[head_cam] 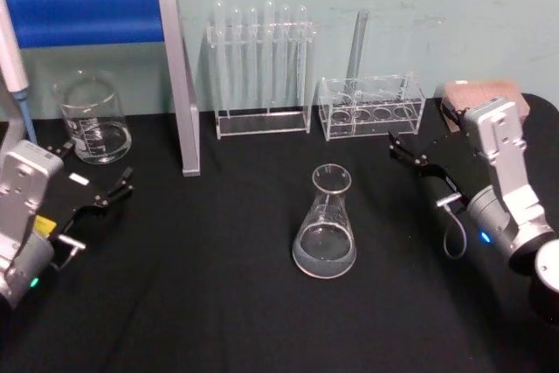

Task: Grasp the erlenmeyer flask with one hand, shake it three times, then place it back.

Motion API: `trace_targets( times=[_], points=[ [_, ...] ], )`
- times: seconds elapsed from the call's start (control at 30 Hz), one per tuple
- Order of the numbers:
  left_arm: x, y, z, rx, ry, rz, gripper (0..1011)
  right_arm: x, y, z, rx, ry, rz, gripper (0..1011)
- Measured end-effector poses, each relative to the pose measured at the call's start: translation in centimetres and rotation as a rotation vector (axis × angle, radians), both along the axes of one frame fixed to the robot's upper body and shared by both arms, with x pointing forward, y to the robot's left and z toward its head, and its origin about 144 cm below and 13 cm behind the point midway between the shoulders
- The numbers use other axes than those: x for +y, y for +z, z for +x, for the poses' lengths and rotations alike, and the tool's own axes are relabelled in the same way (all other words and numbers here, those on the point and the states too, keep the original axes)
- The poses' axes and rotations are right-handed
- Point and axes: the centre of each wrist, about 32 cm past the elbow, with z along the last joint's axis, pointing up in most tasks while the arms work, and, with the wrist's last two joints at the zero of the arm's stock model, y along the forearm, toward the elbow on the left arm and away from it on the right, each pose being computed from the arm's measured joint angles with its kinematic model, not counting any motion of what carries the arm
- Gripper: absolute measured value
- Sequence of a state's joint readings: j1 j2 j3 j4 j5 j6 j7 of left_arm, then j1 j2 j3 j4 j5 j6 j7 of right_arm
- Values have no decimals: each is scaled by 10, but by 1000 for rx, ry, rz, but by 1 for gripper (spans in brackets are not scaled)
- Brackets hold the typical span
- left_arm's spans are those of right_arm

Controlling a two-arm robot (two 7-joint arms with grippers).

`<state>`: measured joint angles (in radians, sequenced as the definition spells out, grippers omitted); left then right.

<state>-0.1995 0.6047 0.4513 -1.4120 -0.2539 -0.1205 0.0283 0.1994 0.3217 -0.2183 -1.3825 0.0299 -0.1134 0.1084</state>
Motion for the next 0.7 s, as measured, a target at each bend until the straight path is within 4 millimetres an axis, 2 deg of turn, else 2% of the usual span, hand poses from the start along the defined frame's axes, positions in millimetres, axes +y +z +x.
trace_targets(
  times=[0.7],
  points=[
    [0,0,0,0,0,0,1001,7,-25,4,22,-24,-110,1000]
  ],
)
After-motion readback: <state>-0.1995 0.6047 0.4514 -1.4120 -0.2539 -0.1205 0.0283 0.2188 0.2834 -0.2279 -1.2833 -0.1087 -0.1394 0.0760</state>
